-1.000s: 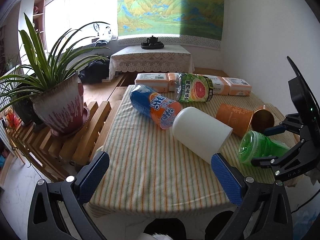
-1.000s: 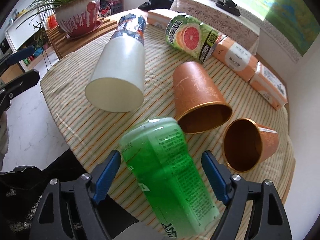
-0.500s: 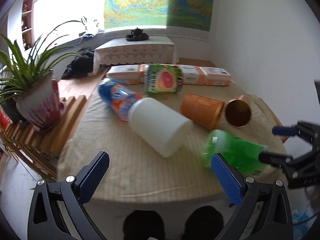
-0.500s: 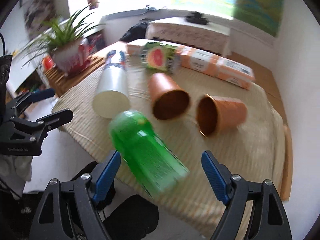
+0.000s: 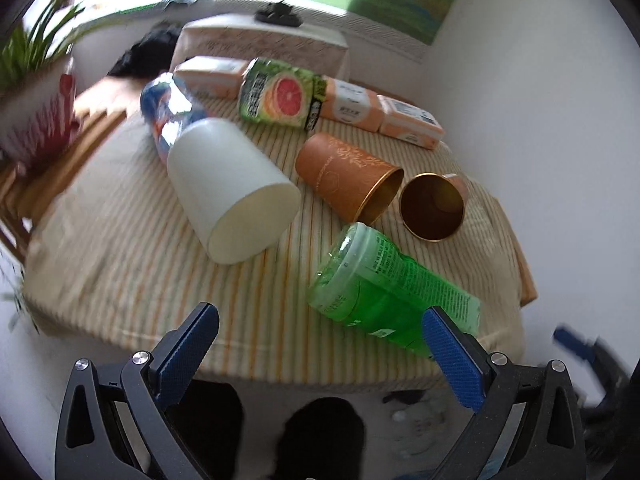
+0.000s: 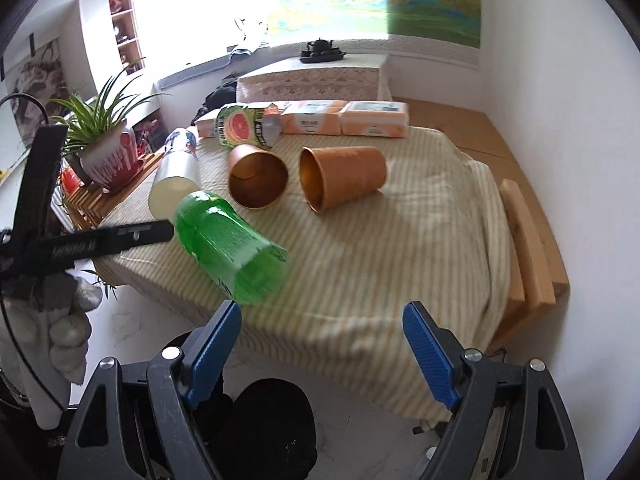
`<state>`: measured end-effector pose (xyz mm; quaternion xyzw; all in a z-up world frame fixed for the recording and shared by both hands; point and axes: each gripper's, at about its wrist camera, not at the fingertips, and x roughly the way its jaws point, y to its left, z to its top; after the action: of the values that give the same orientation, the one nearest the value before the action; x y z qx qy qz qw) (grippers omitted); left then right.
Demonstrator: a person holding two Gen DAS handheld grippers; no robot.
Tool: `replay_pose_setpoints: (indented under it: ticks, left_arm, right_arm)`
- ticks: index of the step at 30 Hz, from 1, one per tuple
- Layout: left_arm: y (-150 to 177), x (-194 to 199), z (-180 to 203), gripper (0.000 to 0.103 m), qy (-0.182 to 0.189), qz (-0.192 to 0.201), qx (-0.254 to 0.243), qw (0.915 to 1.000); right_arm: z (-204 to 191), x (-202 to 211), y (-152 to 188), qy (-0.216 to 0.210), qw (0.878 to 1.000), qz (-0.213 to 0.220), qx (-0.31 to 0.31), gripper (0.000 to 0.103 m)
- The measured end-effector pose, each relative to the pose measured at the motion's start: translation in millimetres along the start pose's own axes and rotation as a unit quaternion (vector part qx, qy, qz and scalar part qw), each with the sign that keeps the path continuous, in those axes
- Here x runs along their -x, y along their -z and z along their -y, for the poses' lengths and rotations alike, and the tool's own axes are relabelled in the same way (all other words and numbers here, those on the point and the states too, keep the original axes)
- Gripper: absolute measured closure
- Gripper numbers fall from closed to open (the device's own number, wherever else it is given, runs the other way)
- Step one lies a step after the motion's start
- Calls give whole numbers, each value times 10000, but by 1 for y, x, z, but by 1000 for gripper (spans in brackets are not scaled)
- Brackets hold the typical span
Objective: Flip cup upside down
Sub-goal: 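Grasp the green cup with the left gripper while the right gripper releases it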
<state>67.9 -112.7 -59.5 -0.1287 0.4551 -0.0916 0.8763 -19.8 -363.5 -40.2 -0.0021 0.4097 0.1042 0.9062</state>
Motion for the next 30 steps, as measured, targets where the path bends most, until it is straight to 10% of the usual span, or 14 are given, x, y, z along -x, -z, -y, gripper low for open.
replay_pose_setpoints:
  ticks: [14, 30]
  left_arm:
    - [-11, -48, 0, 7, 273, -883, 1885, 9777]
    - [-22, -64, 20, 23, 241, -788, 1971, 9769]
  right_arm:
    - [26, 6, 28, 138, 9997, 132, -158, 23]
    - [48, -4, 47, 159, 9996, 90, -209, 23]
